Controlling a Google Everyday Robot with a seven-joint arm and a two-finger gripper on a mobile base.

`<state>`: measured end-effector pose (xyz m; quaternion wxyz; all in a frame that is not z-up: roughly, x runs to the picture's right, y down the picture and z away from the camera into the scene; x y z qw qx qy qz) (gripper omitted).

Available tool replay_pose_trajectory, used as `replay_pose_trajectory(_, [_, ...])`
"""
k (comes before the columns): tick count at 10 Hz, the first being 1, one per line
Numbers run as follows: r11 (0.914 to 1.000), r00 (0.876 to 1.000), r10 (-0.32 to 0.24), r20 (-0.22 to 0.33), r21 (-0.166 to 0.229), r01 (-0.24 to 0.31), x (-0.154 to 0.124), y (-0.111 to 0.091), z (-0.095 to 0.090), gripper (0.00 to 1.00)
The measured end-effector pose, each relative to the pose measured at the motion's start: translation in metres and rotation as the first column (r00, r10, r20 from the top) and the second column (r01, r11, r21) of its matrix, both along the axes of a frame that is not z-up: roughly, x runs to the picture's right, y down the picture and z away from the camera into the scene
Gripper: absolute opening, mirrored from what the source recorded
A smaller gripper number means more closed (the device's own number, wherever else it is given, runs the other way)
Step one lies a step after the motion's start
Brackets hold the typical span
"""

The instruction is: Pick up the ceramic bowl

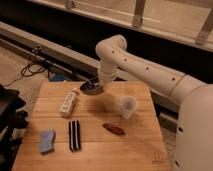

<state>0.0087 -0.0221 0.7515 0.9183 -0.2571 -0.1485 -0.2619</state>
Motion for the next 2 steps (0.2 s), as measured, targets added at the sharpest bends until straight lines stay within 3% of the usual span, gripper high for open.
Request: replay_pose_trajectory(2, [0.9996, 1.000, 0.009, 0.002, 0.028, -0.009, 0.0054, -0.0121, -0.0118, 0.17])
